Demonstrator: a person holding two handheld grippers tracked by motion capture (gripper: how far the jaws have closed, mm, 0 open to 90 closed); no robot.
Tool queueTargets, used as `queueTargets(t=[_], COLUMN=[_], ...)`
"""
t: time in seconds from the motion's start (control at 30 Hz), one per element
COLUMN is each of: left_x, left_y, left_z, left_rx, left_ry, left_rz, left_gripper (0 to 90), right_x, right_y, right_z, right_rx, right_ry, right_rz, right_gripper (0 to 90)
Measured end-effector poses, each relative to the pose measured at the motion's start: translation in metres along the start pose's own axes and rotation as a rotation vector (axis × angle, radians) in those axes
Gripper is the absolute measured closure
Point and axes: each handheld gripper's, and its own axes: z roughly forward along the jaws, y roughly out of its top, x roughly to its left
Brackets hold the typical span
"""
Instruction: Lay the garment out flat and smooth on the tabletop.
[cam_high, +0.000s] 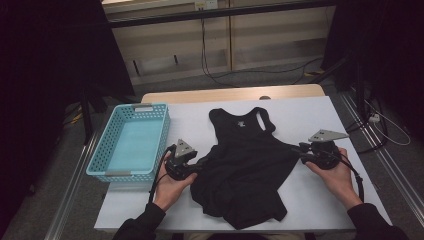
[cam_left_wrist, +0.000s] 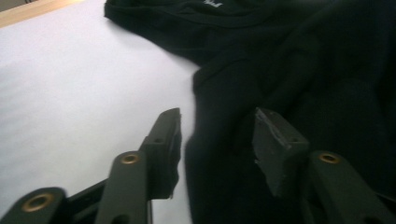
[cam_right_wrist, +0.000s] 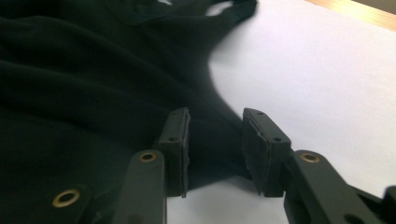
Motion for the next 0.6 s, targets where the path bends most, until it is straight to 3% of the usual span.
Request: queueTargets(t=[0.27,0.47,0.6], left_x=[-0.020,-0.031,-0.045], left_y=[-0.007,-0.016,-0.015], left_z=[-0.008,-0.016,-0.018], left_rx=[0.014,0.018,0.022], left_ry=[-0.059,-0.092,-0.136], left_rz=[0.041,0.048,0.069], left_gripper=[43.7,31.8,34.4], right_x=[0.027,0.052,0.072], right_y=[0.003,-0.002,-0.005], right_z=[-0.006,-0.021,-0.022], right_rx=[-0.012,-0.022,-0.001], right_ry=[0.081,0.143,0.217], right_rz=[-0.045,-0.071,-0.114], right_gripper=[62.1,65.8,73.8])
